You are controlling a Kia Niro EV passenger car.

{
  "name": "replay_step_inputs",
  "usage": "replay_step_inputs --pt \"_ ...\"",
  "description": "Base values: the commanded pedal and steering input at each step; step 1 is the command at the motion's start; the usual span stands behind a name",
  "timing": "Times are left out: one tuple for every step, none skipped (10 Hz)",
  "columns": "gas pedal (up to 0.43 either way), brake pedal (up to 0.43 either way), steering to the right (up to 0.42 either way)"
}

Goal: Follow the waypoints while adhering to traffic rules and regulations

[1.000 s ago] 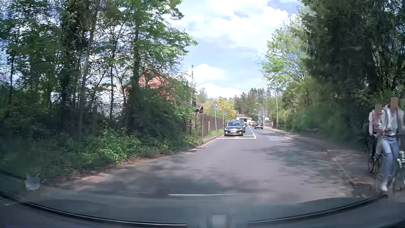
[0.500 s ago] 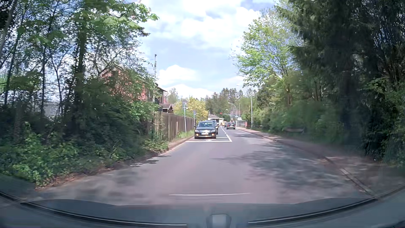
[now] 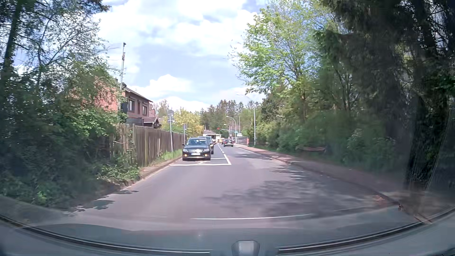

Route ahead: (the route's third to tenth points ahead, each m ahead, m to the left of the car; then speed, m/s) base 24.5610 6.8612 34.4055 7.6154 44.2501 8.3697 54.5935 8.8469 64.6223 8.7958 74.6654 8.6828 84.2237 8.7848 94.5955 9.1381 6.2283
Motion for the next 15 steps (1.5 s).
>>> replay_step_inputs --pt "0.118 0.0 0.122" --pt "0.118 0.0 0.106" --pt "0.118 0.0 0.094" --pt "0.11 0.0 0.081" --pt "0.087 0.0 0.068" --pt "0.059 0.0 0.052" --pt "0.059 0.0 0.04" --pt "0.059 0.0 0.035" --pt "0.059 0.0 0.029" --pt "0.059 0.0 0.024" --pt "0.059 0.0 0.016" --pt "0.059 0.0 0.004" --pt "0.059 0.0 -0.006" --pt "0.059 0.0 -0.016" --pt "0.059 0.0 -0.026"
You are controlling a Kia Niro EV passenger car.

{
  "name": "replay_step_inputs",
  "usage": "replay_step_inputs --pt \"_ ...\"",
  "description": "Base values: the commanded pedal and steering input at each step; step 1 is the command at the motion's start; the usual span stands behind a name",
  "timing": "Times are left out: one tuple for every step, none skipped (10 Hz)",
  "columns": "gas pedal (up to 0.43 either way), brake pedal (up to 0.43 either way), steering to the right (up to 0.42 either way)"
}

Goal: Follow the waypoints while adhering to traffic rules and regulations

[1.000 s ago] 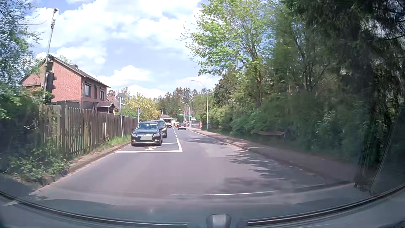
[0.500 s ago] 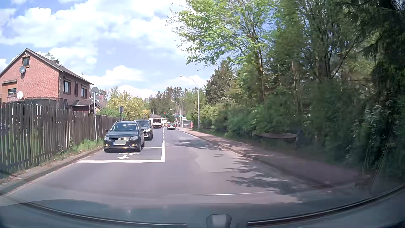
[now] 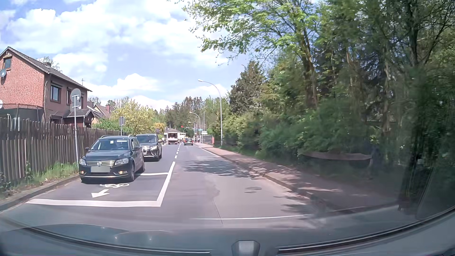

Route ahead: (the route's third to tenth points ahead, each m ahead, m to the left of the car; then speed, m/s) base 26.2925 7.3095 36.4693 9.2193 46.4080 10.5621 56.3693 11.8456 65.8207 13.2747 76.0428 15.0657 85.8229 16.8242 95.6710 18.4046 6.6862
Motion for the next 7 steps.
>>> replay_step_inputs --pt "0.059 0.0 -0.028" --pt "0.059 0.0 -0.028" --pt "0.059 0.0 -0.028" --pt "0.059 0.0 -0.028" --pt "0.067 0.0 -0.028" --pt "0.067 0.0 -0.03" --pt "0.067 0.0 -0.035"
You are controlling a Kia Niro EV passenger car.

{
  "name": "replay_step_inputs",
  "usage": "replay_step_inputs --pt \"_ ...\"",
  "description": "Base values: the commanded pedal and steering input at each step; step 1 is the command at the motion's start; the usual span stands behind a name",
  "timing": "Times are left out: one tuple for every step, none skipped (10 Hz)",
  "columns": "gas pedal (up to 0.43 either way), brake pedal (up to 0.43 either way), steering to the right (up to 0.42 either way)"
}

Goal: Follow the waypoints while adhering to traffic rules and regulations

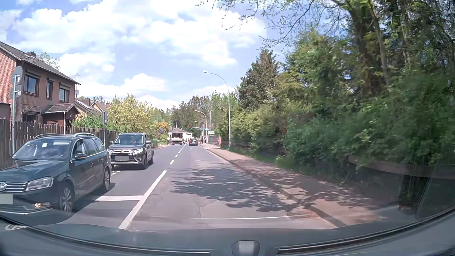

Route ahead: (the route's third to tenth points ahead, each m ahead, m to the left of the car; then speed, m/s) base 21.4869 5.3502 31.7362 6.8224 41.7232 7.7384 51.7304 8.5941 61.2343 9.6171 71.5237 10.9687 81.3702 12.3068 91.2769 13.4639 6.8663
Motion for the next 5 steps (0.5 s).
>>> replay_step_inputs --pt "0.067 0.0 -0.039" --pt "0.067 0.0 -0.041" --pt "0.067 0.0 -0.044" --pt "0.067 0.0 -0.046" --pt "0.067 0.0 -0.044"
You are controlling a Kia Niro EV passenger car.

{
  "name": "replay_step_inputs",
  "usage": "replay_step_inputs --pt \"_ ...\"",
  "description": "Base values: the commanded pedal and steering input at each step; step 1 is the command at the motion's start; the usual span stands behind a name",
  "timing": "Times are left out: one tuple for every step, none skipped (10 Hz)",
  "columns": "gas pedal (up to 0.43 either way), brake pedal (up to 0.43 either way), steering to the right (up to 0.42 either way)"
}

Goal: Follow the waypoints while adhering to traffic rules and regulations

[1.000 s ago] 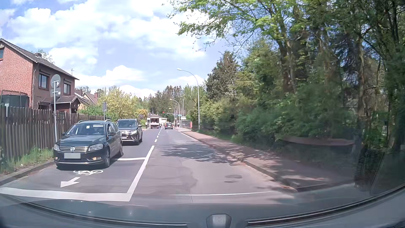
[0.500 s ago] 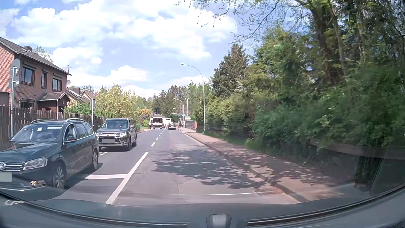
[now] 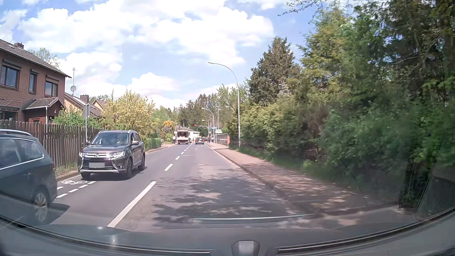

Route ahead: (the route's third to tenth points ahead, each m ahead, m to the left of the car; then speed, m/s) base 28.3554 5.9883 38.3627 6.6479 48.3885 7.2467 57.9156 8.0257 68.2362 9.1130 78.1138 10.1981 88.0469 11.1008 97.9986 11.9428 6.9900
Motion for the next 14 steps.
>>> replay_step_inputs --pt "0.067 0.0 -0.044" --pt "0.067 0.0 -0.044" --pt "0.067 0.0 -0.044" --pt "0.067 0.0 -0.043" --pt "0.067 0.0 -0.041" --pt "0.067 0.0 -0.034" --pt "0.067 0.0 -0.028" --pt "0.067 0.0 -0.028" --pt "0.067 0.0 -0.029" --pt "0.067 0.0 -0.03" --pt "0.047 0.0 -0.03" --pt "0.0 0.0 -0.03" --pt "0.0 0.0 -0.028" --pt "0.0 0.0 -0.026"
